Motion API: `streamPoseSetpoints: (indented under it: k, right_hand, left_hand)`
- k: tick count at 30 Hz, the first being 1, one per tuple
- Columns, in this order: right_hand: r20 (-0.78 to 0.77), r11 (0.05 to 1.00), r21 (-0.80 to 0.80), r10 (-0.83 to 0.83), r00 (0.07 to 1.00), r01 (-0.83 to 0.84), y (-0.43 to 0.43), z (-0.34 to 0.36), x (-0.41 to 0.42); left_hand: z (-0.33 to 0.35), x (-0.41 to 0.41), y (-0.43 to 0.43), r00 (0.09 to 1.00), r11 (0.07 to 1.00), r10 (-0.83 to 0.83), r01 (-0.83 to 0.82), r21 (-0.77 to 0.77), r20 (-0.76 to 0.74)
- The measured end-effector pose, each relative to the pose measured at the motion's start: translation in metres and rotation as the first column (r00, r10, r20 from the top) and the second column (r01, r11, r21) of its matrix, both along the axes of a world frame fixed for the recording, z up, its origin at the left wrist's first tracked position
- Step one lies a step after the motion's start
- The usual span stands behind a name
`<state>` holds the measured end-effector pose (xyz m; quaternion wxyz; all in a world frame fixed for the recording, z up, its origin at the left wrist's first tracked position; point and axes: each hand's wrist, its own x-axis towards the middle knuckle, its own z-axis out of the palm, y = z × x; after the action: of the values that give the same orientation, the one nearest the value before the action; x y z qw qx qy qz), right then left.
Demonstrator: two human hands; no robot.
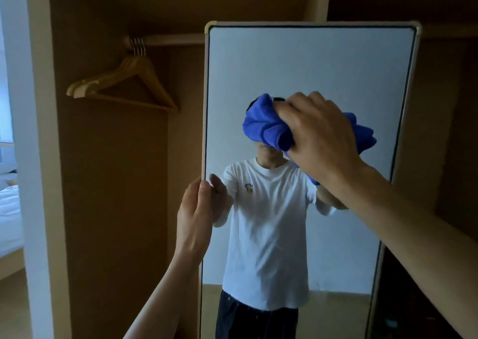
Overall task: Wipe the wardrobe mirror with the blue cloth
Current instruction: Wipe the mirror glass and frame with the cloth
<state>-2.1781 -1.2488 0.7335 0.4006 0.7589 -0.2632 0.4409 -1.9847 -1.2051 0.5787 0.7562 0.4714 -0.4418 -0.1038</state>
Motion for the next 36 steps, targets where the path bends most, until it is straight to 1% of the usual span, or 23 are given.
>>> streamPoseSetpoints:
  k: [2,5,9,11,14,17,19,23,25,27,29,31,33,36]
  right_hand:
    - [-0.022,0.999,-0.020,0.029,0.999,-0.030,-0.001,-0.001,-0.004]
    - [-0.082,0.996,-0.045,0.079,0.993,-0.083,-0.001,-0.027,-0.007]
    - [-0.176,0.995,0.003,0.101,0.979,-0.102,-0.005,-0.085,-0.010]
    - [-0.190,0.991,0.066,0.131,0.973,-0.120,-0.005,-0.110,-0.011]
    - [-0.218,0.988,0.092,0.143,0.965,-0.126,-0.007,-0.130,-0.013]
    - [-0.219,0.991,0.058,0.134,0.967,-0.124,-0.009,-0.125,-0.017]
    - [-0.180,0.993,0.030,0.115,0.977,-0.111,-0.008,-0.107,-0.022]
    - [-0.007,0.997,-0.037,0.068,0.998,-0.068,-0.009,-0.036,-0.045]
    - [0.028,0.998,-0.069,0.004,1.000,-0.002,-0.011,-0.003,-0.056]
    - [0.029,0.995,-0.096,-0.031,0.999,0.034,-0.014,0.012,-0.062]
    - [0.013,0.990,-0.133,-0.045,0.999,0.046,-0.015,0.007,-0.063]
    - [-0.011,0.988,-0.154,-0.030,0.999,0.028,-0.016,-0.012,-0.062]
    - [-0.050,0.991,-0.127,0.028,0.998,-0.034,-0.017,-0.039,-0.060]
    - [-0.135,0.995,-0.057,0.077,0.988,-0.085,-0.016,-0.088,-0.057]
  left_hand:
    - [-0.002,-0.001,-0.003,0.999,0.999,0.043,-0.043,-0.002,0.022]
    - [-0.004,-0.001,-0.006,0.994,0.996,0.087,-0.088,0.004,0.068]
    - [-0.004,-0.005,-0.007,0.991,0.993,0.111,-0.113,0.017,0.077]
    - [-0.004,-0.006,-0.007,0.988,0.992,0.124,-0.126,0.019,0.090]
    - [-0.005,-0.007,-0.006,0.980,0.988,0.150,-0.155,0.027,0.133]
    - [-0.004,-0.007,-0.003,0.969,0.984,0.173,-0.180,0.020,0.173]
    - [-0.003,-0.008,0.000,0.966,0.982,0.182,-0.189,0.024,0.183]
    - [-0.002,-0.010,0.002,0.955,0.974,0.215,-0.224,0.023,0.206]
    - [-0.004,-0.010,0.002,0.951,0.972,0.228,-0.236,0.011,0.206]
    - [-0.007,-0.010,0.001,0.949,0.969,0.244,-0.248,-0.008,0.201]
    - [-0.009,-0.012,0.000,0.948,0.967,0.255,-0.255,-0.021,0.192]
    - [-0.010,-0.013,-0.002,0.948,0.966,0.257,-0.258,-0.021,0.189]
    - [-0.010,-0.013,-0.003,0.947,0.966,0.256,-0.258,-0.013,0.192]
    - [-0.010,-0.013,-0.003,0.949,0.967,0.249,-0.254,0.001,0.196]
